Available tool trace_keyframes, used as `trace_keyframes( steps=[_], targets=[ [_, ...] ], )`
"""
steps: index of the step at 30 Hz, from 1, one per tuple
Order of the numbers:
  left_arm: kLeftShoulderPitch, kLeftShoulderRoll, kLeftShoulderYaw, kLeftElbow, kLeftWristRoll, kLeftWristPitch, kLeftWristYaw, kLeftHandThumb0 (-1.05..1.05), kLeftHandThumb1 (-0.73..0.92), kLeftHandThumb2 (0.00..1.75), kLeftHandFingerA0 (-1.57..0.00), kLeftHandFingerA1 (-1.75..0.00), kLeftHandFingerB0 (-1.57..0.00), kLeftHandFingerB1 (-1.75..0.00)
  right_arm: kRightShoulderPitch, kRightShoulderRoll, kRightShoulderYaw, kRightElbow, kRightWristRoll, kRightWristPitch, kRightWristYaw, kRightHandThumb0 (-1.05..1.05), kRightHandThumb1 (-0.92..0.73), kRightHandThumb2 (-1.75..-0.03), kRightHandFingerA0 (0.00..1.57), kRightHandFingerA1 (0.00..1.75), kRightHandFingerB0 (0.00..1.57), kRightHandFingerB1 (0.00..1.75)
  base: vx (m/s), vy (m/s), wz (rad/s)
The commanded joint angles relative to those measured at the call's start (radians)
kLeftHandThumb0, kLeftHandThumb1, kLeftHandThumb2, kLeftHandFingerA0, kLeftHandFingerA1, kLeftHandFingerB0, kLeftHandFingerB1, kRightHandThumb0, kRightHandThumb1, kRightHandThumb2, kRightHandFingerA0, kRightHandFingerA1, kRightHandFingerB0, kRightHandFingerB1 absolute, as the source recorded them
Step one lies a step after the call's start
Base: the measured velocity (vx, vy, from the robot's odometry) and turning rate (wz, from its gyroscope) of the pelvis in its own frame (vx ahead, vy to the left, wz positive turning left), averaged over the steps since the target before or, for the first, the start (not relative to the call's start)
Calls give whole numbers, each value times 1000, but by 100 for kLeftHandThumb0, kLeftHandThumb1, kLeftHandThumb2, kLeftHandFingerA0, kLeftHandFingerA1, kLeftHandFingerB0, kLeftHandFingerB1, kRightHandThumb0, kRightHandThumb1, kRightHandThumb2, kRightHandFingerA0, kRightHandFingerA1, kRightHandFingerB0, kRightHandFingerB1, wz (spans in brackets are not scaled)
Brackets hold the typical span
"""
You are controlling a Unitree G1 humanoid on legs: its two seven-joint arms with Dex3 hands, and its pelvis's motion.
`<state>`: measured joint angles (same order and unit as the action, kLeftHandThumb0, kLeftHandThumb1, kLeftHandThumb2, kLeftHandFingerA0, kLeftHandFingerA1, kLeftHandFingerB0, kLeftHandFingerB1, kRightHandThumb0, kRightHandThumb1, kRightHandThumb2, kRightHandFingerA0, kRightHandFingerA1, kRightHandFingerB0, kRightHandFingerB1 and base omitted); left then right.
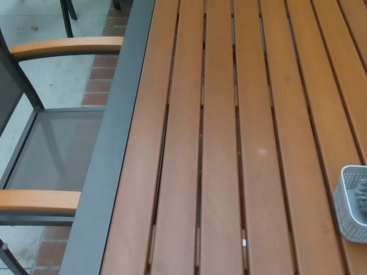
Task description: The robot uses its right hand to pick up the grey duster kept on the edge of the round table outside, turn around and walk towards the square table and place the duster in a container kept on the middle of the desk
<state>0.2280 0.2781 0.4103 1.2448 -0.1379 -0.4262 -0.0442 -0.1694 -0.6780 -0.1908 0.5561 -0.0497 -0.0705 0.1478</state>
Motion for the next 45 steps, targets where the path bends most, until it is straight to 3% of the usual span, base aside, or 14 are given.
trace_keyframes(
  steps=[1,6,7,10,11,16,17,22,23,25,27,35,36,45],
  targets=[
    [-2,12,0,1,-4,-41,7,-2,50,105,-93,-95,-89,-69,-58,-107,54,105,-69,-139,82,-63,-30,-173,138,171,128,171,0,0,0],
    [5,10,0,-8,-4,-54,8,0,49,108,-92,-95,-89,-70,-65,-184,114,98,-93,8,179,-36,-13,-174,112,141,120,127,0,0,0],
    [6,11,-1,-4,-3,-55,7,-1,49,107,-91,-93,-87,-69,-60,-192,120,95,-92,16,184,-32,-38,-154,112,134,114,112,0,0,0],
    [11,11,-4,-7,1,-57,11,-5,52,101,-91,-93,-86,-71,-40,-198,106,82,-72,43,187,-31,-41,-121,107,144,77,90,0,0,0],
    [12,11,-4,-8,1,-55,13,-2,55,97,-91,-95,-87,-70,-30,-211,108,50,-77,99,203,-60,-58,-73,92,115,44,75,0,0,0],
    [8,12,1,-4,-7,-53,3,-1,54,100,-92,-95,-87,-70,-11,-236,114,-29,-85,202,253,-65,-59,-68,77,107,38,73,0,0,0],
    [8,11,2,-4,-8,-52,1,-2,49,106,-93,-97,-89,-70,8,-264,132,-76,-110,234,279,-87,-65,-57,3,88,30,69,0,0,0],
    [8,11,4,-6,-10,-51,-3,-2,49,106,-93,-97,-89,-70,45,-310,160,-173,-145,308,320,-87,-65,-57,3,88,30,69,0,0,0],
    [11,12,3,-5,-9,-52,0,-3,50,103,-93,-96,-89,-70,70,-354,200,-228,-198,301,346,-91,-70,-62,0,28,17,58,0,0,0],
    [13,12,3,-8,-8,-53,0,-2,51,102,-93,-96,-89,-70,84,-372,216,-252,-216,299,354,-94,-66,-69,0,16,14,58,0,0,0],
    [14,10,2,-11,-7,-54,2,-3,51,102,-92,-99,-88,-70,97,-372,218,-258,-218,306,333,-105,-62,-105,0,34,11,51,0,0,0],
    [15,9,0,-7,-3,-52,11,-4,50,103,-92,-95,-88,-71,120,-361,208,-285,-245,336,297,-105,-62,-105,0,36,10,51,0,0,0],
    [15,7,3,-7,-8,-54,5,-2,49,102,-96,-97,-90,-71,126,-353,193,-284,-244,326,273,-85,-78,-64,0,15,10,56,0,0,0],
    [15,4,1,-4,-6,-57,-4,0,51,104,-93,-96,-87,-70,170,-294,86,-284,-213,278,197,-78,-78,-63,0,45,21,58,0,0,0]
  ],
)
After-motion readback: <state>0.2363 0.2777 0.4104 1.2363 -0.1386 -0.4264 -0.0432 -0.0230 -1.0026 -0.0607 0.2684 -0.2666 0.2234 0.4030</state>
